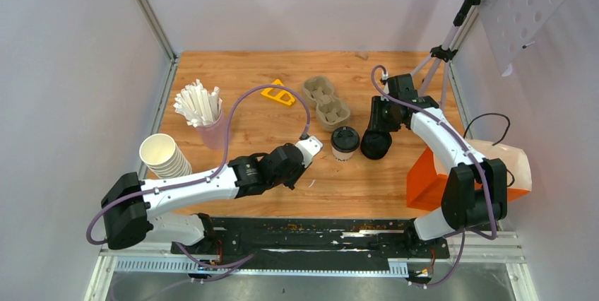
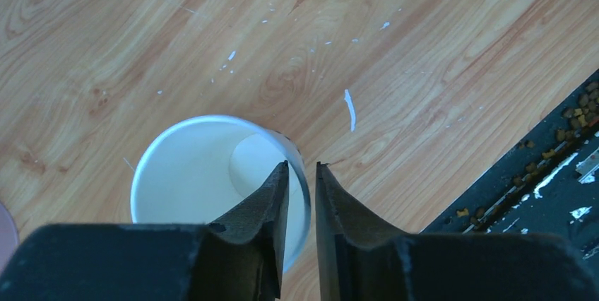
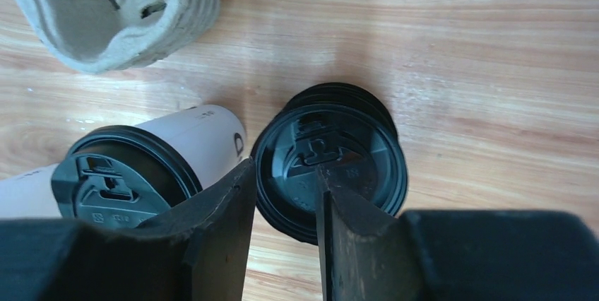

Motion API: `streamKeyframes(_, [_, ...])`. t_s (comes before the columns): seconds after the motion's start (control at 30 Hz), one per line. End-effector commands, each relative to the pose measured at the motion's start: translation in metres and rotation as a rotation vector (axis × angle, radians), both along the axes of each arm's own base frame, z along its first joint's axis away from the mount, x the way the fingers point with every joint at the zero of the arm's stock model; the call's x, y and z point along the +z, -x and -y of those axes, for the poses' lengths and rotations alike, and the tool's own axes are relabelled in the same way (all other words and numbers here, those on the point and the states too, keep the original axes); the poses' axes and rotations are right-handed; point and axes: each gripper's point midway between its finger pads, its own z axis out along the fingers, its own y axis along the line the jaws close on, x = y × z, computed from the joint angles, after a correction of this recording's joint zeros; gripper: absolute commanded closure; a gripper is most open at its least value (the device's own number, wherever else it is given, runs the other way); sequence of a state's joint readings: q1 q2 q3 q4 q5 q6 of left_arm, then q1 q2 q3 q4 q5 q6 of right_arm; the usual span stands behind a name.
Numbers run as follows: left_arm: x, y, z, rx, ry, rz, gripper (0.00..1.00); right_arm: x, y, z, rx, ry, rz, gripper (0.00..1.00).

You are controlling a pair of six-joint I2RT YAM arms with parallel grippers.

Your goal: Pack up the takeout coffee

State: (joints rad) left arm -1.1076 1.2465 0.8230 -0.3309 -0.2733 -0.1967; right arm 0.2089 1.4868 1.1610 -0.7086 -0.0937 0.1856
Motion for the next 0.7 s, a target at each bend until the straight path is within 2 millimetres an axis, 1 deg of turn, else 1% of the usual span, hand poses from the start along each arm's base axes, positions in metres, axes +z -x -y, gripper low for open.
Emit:
streamKeyframes(0.0, [0.031,-0.003,0.016,-0.002,0.077,0.044,0.7,0.006,-0.007,-0.02,-0.027,-0.129,0.03,0.64])
streamKeyframes(0.03, [0.038,-0.002,0.017,-0.005,0.09,0.046,0.68,0.005,-0.007,-0.021,-0.033,-0.14,0.028,0.65])
streamKeyframes(0.1, [0.052,-0.003,0.016,0.004,0.113,0.055,0.57,0.004,-0.009,-0.024,-0.047,-0.154,0.028,0.67])
streamKeyframes(0.23, [0.081,-0.004,0.009,0.024,0.152,0.087,0.42,0.003,-0.011,-0.027,-0.057,-0.161,0.024,0.68])
streamKeyframes(0.3, [0.094,-0.004,0.003,0.036,0.163,0.104,0.36,0.001,-0.011,-0.028,-0.057,-0.159,0.014,0.69])
streamKeyframes(0.37, [0.104,-0.004,-0.004,0.052,0.174,0.122,0.33,-0.002,-0.011,-0.029,-0.058,-0.149,0.003,0.69])
streamKeyframes(0.5, [0.11,-0.007,-0.023,0.096,0.141,0.154,0.32,-0.008,-0.011,-0.029,-0.063,-0.14,-0.014,0.69])
streamKeyframes(0.67, [0.097,-0.013,-0.05,0.191,0.058,0.178,0.31,-0.013,-0.011,-0.033,-0.052,-0.124,-0.03,0.72])
